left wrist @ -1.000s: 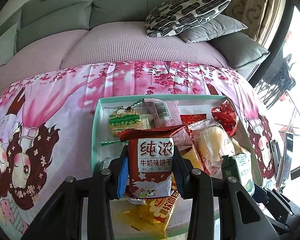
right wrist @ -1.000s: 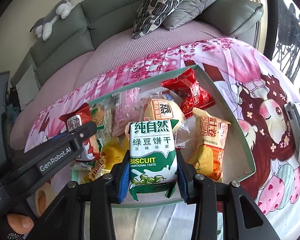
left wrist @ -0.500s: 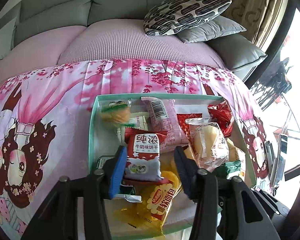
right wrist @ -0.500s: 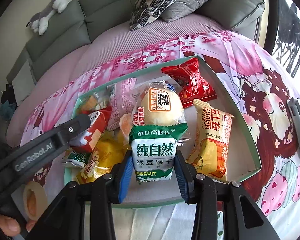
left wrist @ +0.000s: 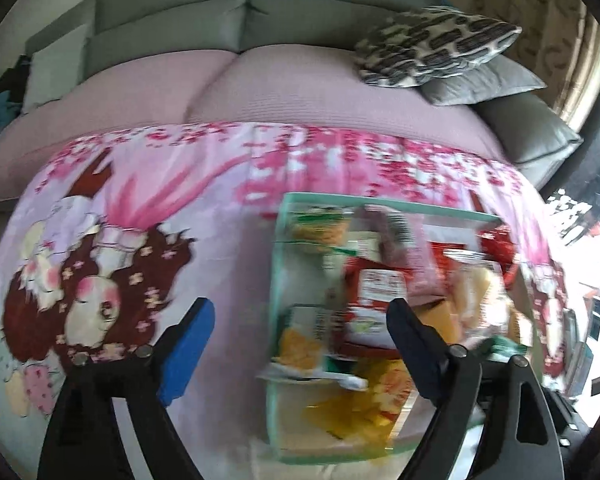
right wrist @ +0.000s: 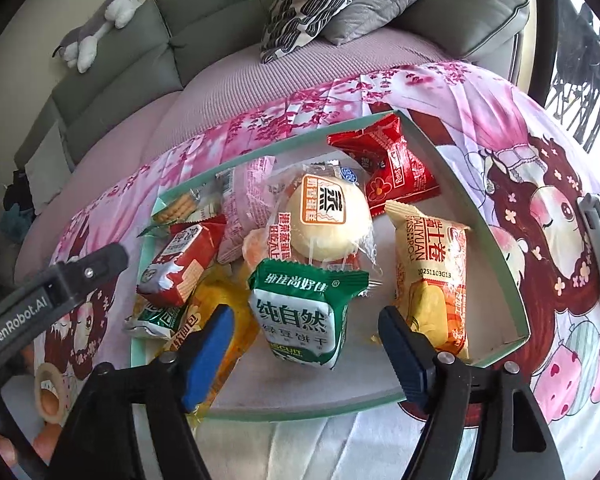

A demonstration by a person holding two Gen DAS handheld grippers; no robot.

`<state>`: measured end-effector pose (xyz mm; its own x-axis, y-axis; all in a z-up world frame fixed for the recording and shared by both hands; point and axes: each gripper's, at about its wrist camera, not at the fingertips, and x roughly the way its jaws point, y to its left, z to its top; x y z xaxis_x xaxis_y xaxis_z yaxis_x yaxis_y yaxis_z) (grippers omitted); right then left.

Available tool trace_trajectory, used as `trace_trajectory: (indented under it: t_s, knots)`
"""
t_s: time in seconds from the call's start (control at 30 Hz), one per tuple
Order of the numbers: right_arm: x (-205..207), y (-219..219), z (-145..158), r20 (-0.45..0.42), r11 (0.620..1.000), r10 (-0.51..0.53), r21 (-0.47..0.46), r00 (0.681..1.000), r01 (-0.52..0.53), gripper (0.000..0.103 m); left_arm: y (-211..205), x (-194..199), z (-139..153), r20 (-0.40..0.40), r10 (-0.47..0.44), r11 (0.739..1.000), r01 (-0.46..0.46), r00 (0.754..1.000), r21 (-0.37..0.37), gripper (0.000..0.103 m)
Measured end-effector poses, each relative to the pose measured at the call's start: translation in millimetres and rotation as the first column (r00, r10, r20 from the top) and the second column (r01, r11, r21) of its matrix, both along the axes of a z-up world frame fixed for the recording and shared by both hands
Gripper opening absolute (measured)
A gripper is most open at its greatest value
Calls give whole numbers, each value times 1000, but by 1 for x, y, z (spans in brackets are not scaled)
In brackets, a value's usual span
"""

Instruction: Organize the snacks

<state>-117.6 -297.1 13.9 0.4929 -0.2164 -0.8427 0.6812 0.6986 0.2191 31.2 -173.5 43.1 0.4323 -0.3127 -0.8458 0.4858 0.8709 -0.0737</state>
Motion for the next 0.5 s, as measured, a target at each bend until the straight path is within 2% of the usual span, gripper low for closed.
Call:
trace_trajectory:
  t_s: [0.1,0.37,0.43,0.5]
  knots:
    - [0,-1,0,2,1000,-9,-8,1000,9,88,7,5,-5,12,31,999,-31,999,43,92]
    - [4,4,6,26,999,9,-41,1000,-8,90,26,15,-15,6,110,991,-110,994,82,95]
    - [5,6,7,33,999,16,-50,999,-14,103,30,17,-17,9,123,988,-123,992,94,95]
    - [6,7,7,42,998,15,-61,999,-13,103,35,18,-19,14,138,985,-139,990,101,95]
